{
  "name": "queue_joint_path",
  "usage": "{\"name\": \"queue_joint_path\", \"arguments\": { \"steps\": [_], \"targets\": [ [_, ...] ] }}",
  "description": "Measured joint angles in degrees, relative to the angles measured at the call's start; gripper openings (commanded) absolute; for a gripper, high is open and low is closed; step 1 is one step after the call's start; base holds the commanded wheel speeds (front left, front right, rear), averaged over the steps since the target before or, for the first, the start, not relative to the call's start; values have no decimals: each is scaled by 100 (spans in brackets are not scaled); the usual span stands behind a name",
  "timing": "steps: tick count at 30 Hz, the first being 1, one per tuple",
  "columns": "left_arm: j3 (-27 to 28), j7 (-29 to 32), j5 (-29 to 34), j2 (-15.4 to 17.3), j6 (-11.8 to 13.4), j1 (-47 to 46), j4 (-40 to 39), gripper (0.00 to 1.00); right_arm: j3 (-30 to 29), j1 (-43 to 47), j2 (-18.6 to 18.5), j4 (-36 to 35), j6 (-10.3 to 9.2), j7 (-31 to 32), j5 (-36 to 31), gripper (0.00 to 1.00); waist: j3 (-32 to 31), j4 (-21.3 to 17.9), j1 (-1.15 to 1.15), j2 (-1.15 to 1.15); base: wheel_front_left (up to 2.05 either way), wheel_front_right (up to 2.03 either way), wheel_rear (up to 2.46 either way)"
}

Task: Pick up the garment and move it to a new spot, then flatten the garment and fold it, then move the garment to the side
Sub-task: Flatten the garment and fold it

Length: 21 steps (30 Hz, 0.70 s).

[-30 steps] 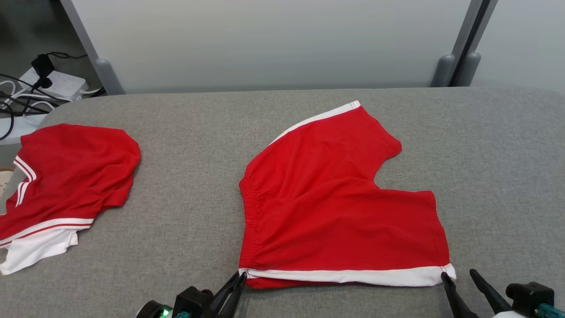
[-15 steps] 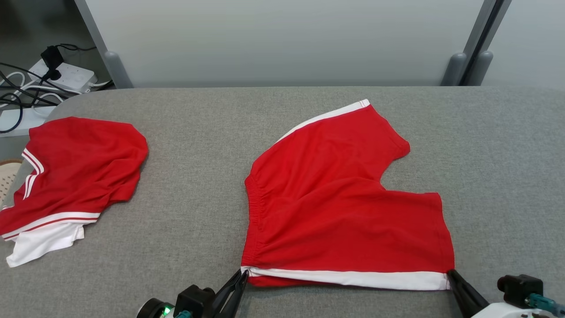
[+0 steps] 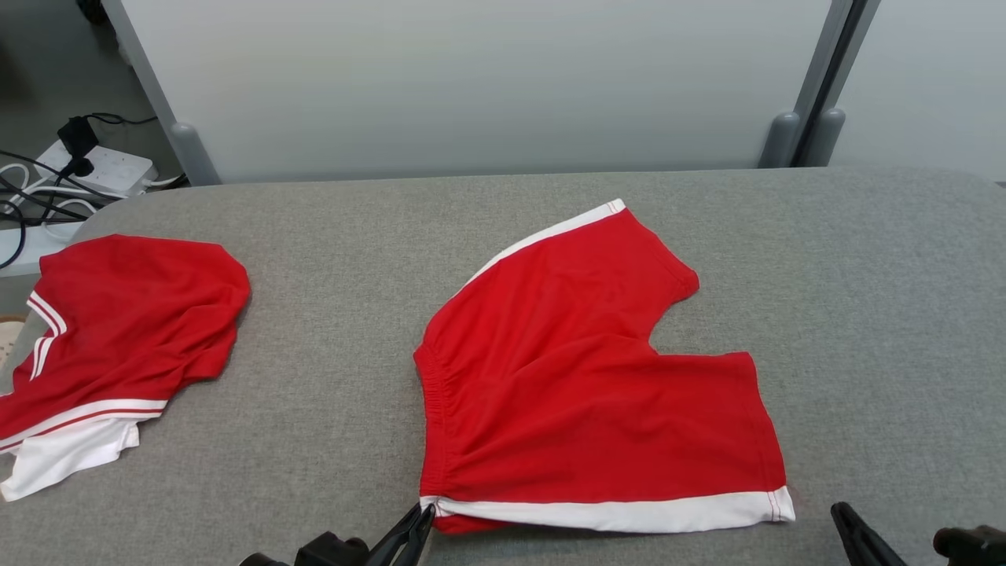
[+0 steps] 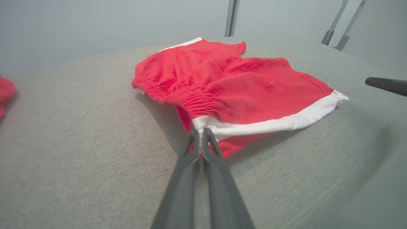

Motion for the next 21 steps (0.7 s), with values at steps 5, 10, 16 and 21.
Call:
{"name": "queue_joint_path", "arguments": {
  "steps": [5,10,16,21],
  "targets": [
    [1,133,-18,70,58,63,-290,0,212,25,33,-30,0,0,75,100,-9,-9,0,0,0,0,0],
    [-21,210,-36,74,105,114,-363,0,432,-151,121,231,0,0,123,100,21,16,0,0,0,0,0],
    [-71,233,-35,68,105,108,-381,0,756,-574,252,783,0,0,369,100,46,153,0,0,0,0,0],
    [-132,232,-35,56,105,97,-389,0,909,-783,302,1139,0,0,626,40,48,246,0,0,0,0,0]
  ]
}}
